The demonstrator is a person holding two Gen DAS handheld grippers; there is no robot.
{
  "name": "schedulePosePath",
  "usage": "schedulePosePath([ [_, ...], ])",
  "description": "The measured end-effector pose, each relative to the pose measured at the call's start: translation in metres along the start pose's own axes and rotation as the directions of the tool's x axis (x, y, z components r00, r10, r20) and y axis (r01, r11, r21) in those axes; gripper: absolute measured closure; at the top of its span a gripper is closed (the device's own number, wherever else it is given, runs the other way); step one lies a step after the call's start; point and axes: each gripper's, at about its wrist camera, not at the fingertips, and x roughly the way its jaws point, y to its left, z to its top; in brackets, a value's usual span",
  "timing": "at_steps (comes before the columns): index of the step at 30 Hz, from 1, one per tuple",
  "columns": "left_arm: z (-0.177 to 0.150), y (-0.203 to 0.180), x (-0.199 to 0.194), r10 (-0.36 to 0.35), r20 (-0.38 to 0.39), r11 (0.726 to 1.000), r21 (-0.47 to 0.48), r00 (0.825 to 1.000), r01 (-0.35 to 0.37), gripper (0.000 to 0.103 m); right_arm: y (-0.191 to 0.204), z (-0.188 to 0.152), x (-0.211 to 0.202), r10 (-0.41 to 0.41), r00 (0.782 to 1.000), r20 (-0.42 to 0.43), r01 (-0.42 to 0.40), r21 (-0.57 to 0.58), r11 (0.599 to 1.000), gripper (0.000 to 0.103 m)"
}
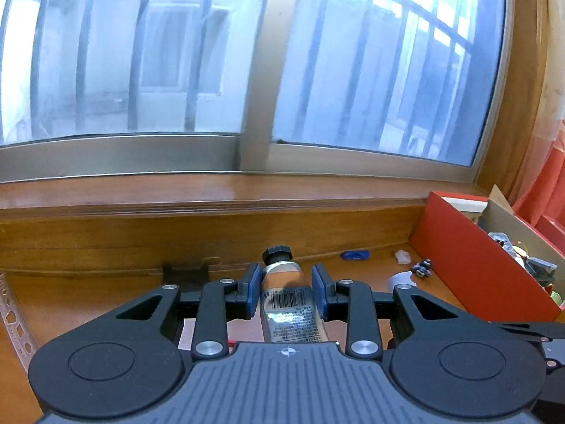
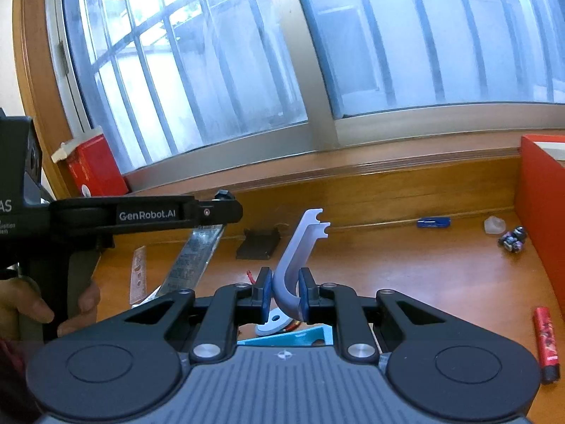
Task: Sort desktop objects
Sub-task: 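Carry the paint tube and grey hook over the storage box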
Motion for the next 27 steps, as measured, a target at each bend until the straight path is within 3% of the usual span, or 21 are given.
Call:
schedulePosePath([
  [5, 0.001, -0.025, -0.004, -0.003, 0.004, 1.0, 0.017, 1.0, 0.003, 0.071, -0.018, 0.002, -0.022, -0.001, 1.0, -0.002, 0.001, -0.002, 1.0, 0.085],
  [15, 0.003, -0.08, 0.024, -0.004, -0.026, 1.0, 0.016, 1.0, 0.005, 0.071, -0.071, 0.022, -0.067, -0.005, 0.999, 0.031, 0.005, 0.019, 1.0, 0.085],
  [27, 0.014, -0.134, 0.037, 0.012, 0.002, 0.999, 0.04, 1.0, -0.012, 0.071, -0.118, 0.04, -0.098, 0.022, 0.997, 0.074, -0.022, -0.002, 1.0, 0.085],
])
